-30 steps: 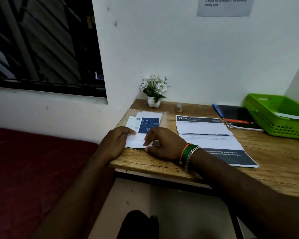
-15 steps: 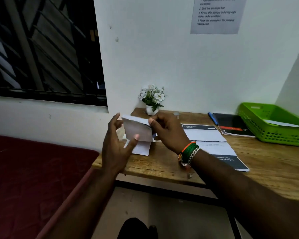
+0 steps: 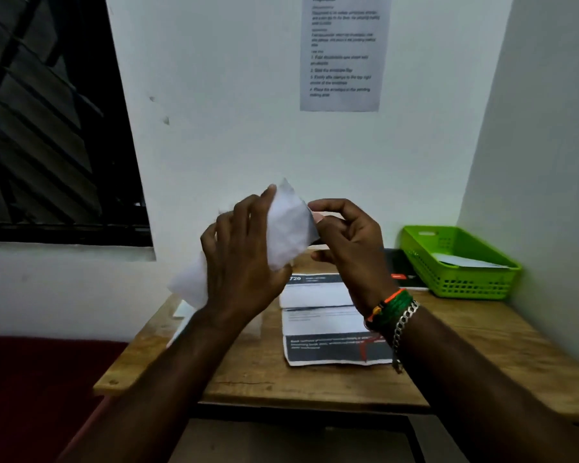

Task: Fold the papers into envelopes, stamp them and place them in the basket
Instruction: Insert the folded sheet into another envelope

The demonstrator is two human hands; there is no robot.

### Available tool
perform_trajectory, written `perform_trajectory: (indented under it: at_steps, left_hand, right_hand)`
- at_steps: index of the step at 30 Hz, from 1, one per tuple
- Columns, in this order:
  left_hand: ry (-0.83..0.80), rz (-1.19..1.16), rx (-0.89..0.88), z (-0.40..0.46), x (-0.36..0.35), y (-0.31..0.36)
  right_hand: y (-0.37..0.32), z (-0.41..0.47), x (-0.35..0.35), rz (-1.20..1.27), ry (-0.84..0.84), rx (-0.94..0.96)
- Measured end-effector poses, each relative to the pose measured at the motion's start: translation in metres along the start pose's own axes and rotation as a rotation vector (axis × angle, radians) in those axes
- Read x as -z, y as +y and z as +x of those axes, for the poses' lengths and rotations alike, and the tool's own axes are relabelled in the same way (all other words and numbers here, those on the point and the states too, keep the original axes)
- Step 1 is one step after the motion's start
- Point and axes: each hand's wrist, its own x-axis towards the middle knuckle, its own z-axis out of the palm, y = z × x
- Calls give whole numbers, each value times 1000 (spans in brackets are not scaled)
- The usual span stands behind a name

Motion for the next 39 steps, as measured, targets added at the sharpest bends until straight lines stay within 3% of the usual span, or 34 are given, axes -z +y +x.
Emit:
perform_trajectory:
  at_steps: [8, 16, 23, 29, 39]
  left_hand:
    - [-276, 119, -257, 20, -56, 2]
    - [-482, 87, -284, 23, -128, -8]
    - [-573, 30, -267, 12, -173, -14]
    - [-557, -7, -268, 11, -174, -18]
    - [-531, 31, -302, 7, -177, -22]
  right_hand:
    - [45, 25, 74, -101, -77, -22]
    - [118, 61, 107, -162, -68, -263]
    - [159, 69, 123, -110, -2, -386]
    - [162, 71, 123, -113, 74, -368]
    - [165, 69, 121, -318, -62, -313]
